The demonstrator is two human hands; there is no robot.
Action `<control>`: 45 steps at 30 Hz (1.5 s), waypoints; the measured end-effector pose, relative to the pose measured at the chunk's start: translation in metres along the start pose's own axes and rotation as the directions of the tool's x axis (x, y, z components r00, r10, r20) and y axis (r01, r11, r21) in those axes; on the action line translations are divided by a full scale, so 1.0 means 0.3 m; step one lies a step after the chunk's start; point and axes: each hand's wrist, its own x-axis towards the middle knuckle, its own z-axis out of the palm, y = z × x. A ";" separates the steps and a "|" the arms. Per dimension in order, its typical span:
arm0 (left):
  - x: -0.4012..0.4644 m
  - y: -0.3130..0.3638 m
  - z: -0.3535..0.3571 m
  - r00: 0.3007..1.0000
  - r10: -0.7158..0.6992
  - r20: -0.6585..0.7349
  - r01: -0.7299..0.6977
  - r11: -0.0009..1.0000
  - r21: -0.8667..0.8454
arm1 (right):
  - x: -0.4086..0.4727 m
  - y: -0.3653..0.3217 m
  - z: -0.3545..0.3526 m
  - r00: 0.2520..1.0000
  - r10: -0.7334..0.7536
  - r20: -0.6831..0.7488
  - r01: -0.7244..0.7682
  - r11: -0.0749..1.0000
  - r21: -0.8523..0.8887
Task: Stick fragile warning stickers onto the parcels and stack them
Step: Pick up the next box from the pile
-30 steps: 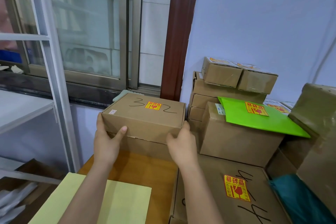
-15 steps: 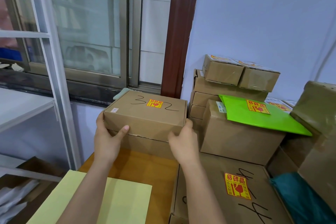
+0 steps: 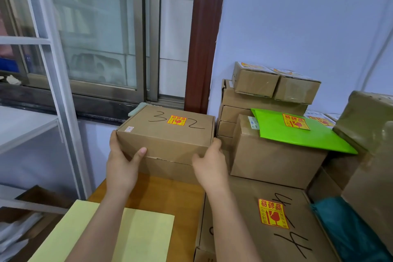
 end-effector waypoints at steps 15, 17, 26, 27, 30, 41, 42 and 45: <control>0.000 0.104 -0.053 0.979 -0.194 0.065 0.171 0.949 0.265 | -0.058 0.027 -0.049 0.999 0.011 0.040 -0.016 0.992 0.127; -0.010 0.143 -0.079 0.990 -0.132 0.057 0.101 0.922 0.374 | -0.104 0.037 -0.051 1.000 -0.007 0.020 0.004 0.991 0.136; -0.276 0.296 -0.078 0.938 -0.022 0.345 -0.133 0.899 0.418 | -0.289 0.059 -0.208 0.998 -0.061 0.011 0.062 0.997 -0.046; -0.320 0.305 -0.072 0.927 -0.015 0.374 -0.153 0.897 0.414 | -0.309 0.060 -0.229 0.998 -0.063 0.014 0.064 0.996 -0.058; -0.449 0.312 -0.047 0.887 0.022 0.462 -0.231 0.886 0.402 | -0.373 0.070 -0.293 0.997 -0.069 0.025 0.071 0.991 -0.112; -0.655 0.331 0.062 0.811 -0.057 0.582 -0.339 0.765 0.548 | -0.536 0.207 -0.459 0.987 0.128 0.098 -0.070 0.889 -0.452; -0.657 0.331 0.064 0.801 -0.081 0.593 -0.339 0.756 0.561 | -0.547 0.219 -0.470 0.986 0.137 0.100 -0.074 0.877 -0.474; -0.663 0.323 0.067 0.775 -0.152 0.613 -0.304 0.761 0.573 | -0.568 0.245 -0.497 0.985 0.148 0.092 -0.089 0.880 -0.466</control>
